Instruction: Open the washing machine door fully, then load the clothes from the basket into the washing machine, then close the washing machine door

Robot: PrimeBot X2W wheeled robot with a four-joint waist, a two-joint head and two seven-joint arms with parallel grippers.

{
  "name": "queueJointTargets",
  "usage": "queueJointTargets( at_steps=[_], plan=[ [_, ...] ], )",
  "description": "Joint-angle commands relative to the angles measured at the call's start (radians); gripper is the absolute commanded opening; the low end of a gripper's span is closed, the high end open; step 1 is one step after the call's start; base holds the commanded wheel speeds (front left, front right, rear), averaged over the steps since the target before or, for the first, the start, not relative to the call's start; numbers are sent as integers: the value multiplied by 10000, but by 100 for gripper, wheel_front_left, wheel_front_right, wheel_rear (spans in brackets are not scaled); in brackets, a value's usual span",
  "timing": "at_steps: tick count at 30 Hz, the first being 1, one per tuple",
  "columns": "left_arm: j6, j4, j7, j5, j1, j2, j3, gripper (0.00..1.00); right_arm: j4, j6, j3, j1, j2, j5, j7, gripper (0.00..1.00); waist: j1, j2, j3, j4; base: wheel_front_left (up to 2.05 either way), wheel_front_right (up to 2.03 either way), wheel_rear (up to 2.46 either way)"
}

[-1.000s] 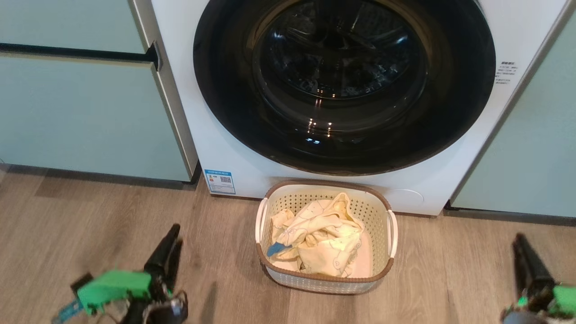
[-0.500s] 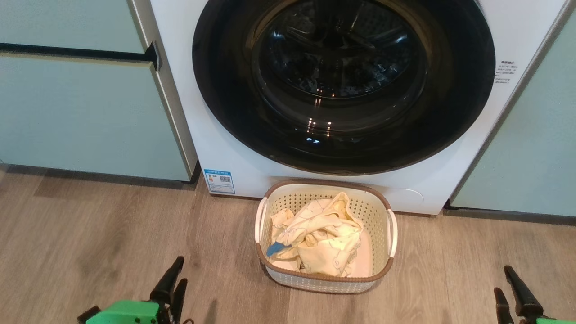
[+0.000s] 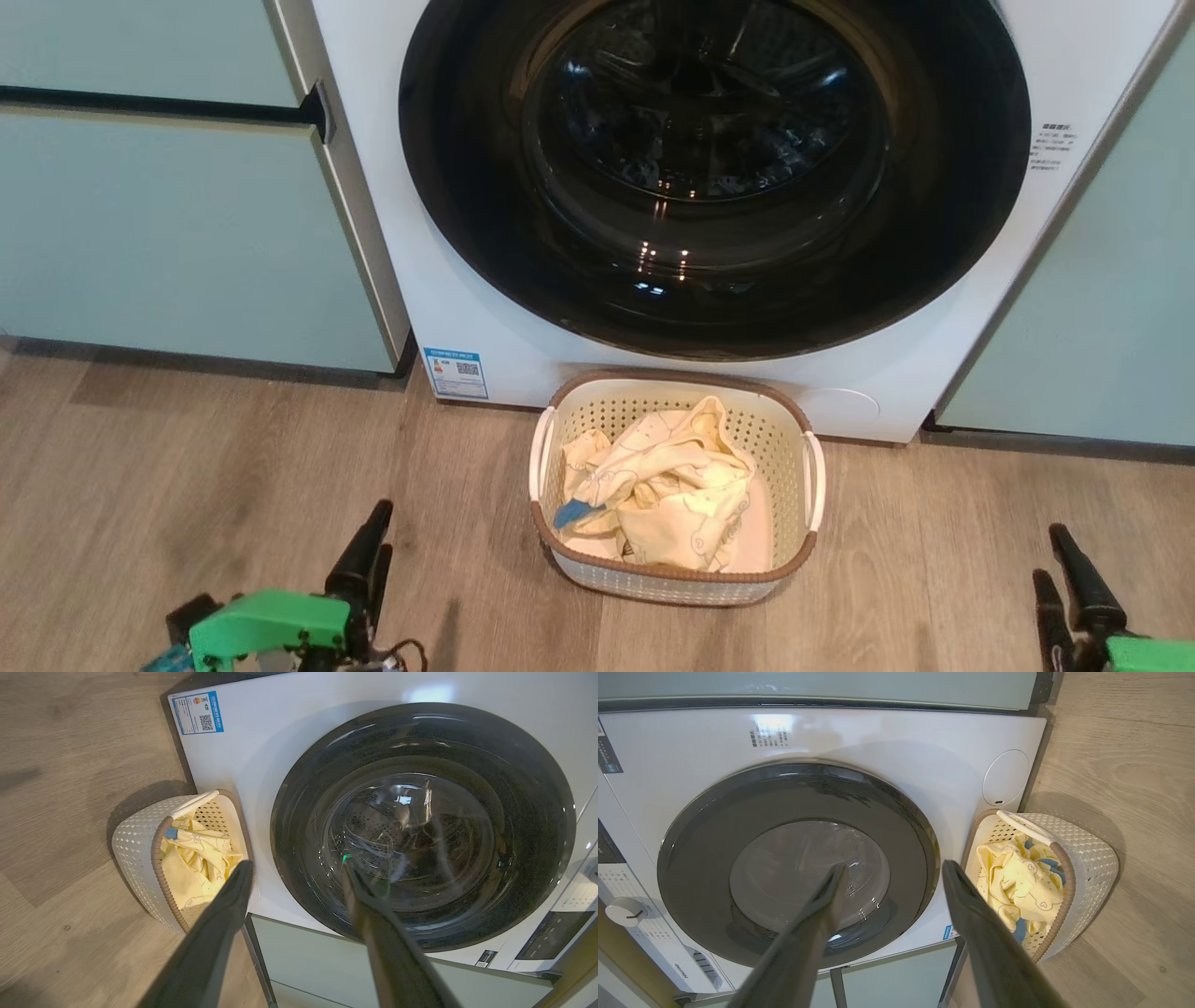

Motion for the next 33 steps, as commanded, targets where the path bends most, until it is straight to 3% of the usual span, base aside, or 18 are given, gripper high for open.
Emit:
queueJointTargets(
  at_steps=[1, 33],
  plan=[
    [-49, -380, -91, 223, -548, 105, 71, 100, -405, -6, 83, -617, -101, -203, -133, 100, 0, 0, 4, -1, 0, 0, 0],
    [16, -860, -1034, 4772, -1402, 163, -195, 100, -1105, -14, 510, -1189, -182, -4406, -1077, 100, 0, 0, 60, 10, 0, 0, 0]
  ],
)
